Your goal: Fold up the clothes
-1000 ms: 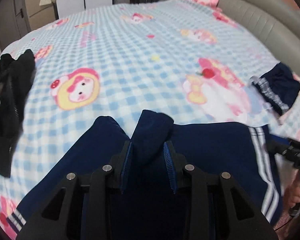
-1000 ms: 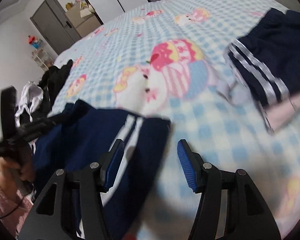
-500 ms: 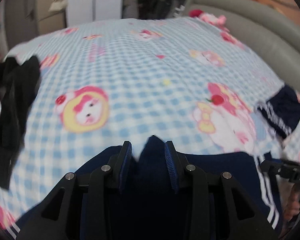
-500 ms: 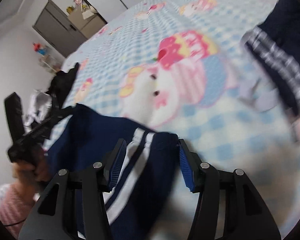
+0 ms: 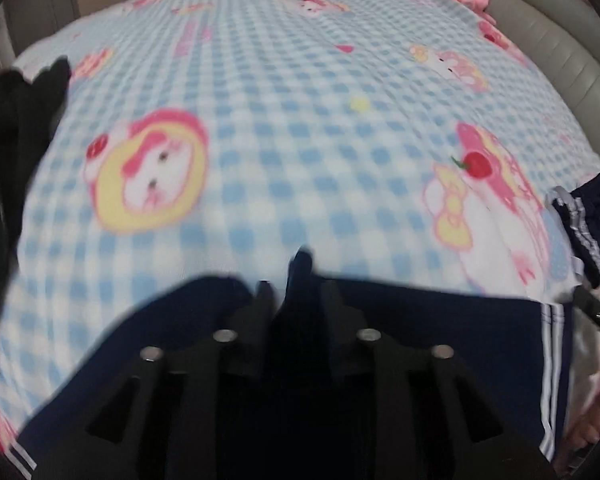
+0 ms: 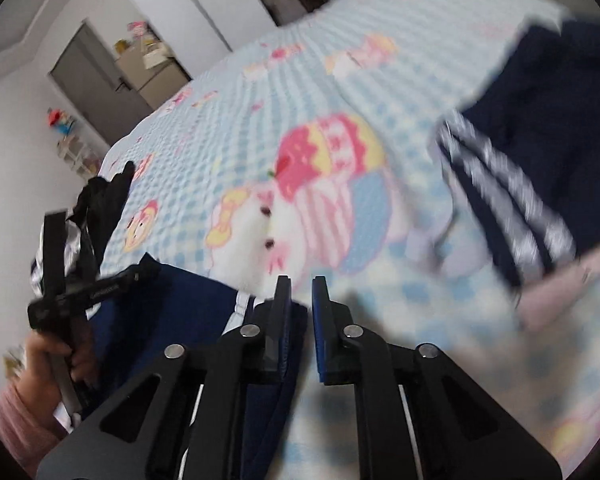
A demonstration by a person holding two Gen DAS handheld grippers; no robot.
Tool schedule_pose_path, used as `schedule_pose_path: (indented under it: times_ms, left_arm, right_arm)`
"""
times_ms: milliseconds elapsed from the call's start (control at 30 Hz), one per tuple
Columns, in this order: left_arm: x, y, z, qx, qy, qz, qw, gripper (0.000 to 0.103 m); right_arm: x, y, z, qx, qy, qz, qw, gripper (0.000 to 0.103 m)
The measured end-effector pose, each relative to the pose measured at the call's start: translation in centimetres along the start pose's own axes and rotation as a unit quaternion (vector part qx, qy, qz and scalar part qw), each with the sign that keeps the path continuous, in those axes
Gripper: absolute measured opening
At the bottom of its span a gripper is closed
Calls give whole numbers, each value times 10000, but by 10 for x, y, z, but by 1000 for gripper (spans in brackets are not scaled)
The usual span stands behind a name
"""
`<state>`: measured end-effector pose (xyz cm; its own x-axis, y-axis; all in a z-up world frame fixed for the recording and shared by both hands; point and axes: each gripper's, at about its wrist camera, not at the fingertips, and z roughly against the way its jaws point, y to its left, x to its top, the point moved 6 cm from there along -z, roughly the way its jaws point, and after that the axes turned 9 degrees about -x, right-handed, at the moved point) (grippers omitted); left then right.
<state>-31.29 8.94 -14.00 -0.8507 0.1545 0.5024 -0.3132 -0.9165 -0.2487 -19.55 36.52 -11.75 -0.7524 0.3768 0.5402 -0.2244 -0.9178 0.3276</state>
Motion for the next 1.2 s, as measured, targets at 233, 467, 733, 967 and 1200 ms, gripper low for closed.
schedule_pose_path:
  times_ms: [233,467,733,967,1200]
  left_arm:
    - [-70,21,127,-128,-1107,493,9926,41]
    - [-186,4,145,-143,-325,-113,9993,41]
    - [-213,-2,134,147,-139,-331,9992,37]
    - [-217,-10,157,301,-296,-582,9974,10]
    - [-223,5,166,124,-18,-392,9992,14]
  right_arm:
    - [-27,42,37,523,-117,479,9974,32]
    - [-127,131,56,934,625,1834,9766,38]
    - [-186,150,38,447,883,2889,9522,43]
    - [-170,134,53,482,724,2448,9657,40]
    - [-174,165,62,512,496,3348,9396,60]
